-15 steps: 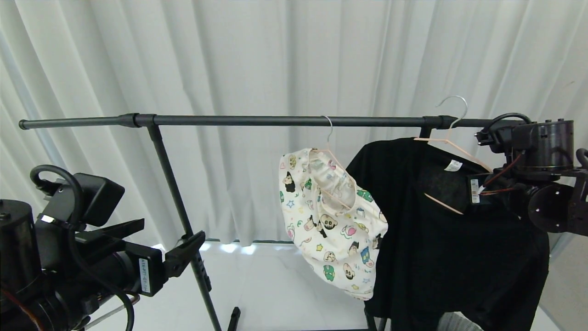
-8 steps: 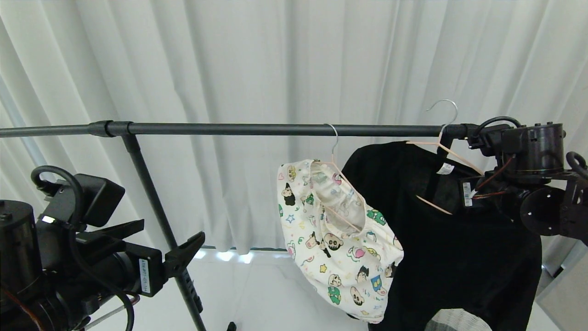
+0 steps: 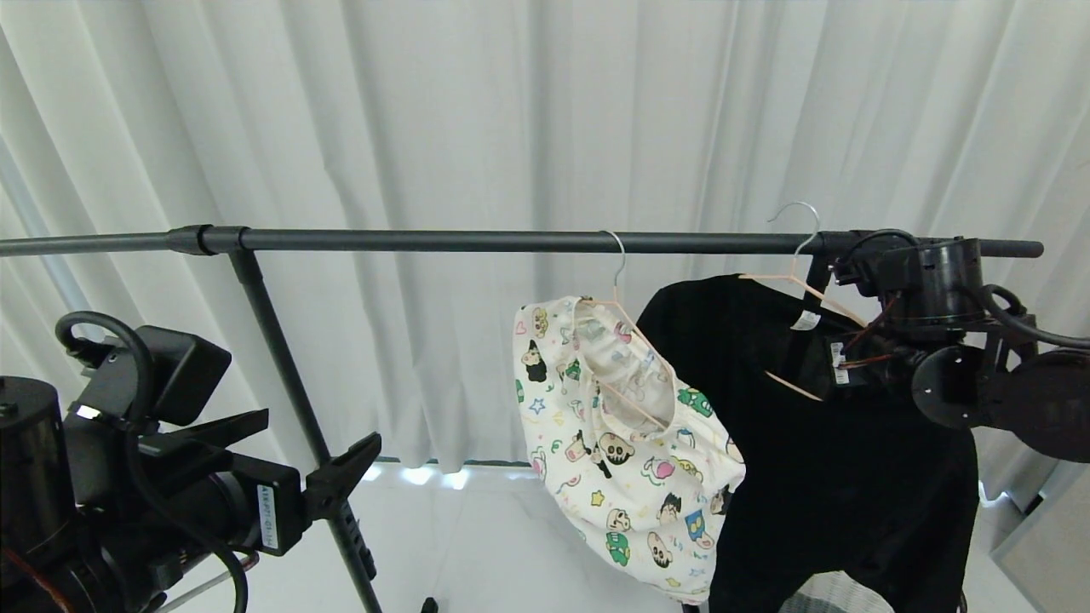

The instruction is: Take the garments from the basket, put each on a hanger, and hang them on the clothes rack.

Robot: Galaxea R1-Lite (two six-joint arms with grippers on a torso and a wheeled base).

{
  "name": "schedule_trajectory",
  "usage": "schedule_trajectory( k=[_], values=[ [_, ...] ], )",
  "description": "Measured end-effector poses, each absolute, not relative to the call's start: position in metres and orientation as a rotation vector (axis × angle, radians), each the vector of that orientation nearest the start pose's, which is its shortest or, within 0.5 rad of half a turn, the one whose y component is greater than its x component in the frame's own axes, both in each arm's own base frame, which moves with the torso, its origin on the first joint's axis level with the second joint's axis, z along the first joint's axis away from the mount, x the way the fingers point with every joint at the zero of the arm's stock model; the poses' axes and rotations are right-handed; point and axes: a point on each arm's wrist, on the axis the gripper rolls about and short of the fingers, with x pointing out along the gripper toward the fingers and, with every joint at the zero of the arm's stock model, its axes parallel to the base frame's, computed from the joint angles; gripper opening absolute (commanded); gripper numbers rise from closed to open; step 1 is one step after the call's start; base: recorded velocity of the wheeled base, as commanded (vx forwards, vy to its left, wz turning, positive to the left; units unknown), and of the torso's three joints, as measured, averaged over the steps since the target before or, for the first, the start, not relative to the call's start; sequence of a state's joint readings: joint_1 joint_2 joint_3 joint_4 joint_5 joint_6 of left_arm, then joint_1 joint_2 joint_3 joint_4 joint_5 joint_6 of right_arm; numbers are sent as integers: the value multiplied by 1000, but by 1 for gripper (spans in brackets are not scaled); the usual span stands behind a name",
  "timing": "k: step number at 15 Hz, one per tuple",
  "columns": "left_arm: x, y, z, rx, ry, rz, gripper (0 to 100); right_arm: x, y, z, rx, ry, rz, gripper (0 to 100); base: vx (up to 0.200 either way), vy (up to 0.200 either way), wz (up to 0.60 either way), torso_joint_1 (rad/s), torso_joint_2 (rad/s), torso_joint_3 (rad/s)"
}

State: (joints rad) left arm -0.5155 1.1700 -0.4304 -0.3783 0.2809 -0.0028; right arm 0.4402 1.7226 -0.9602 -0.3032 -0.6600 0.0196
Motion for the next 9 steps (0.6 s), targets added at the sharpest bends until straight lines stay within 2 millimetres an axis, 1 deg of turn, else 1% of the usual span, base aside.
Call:
schedule_trajectory(
  k=[5, 9],
  values=[
    [135, -74, 176, 148, 331, -225, 100, 310, 130, 174, -238, 415, -226, 0, 0, 0, 0, 0, 0, 0],
    [134, -74, 176, 148, 329, -225, 100, 316, 133, 169, -244, 424, -225, 0, 0, 0, 0, 0, 0, 0]
  ],
)
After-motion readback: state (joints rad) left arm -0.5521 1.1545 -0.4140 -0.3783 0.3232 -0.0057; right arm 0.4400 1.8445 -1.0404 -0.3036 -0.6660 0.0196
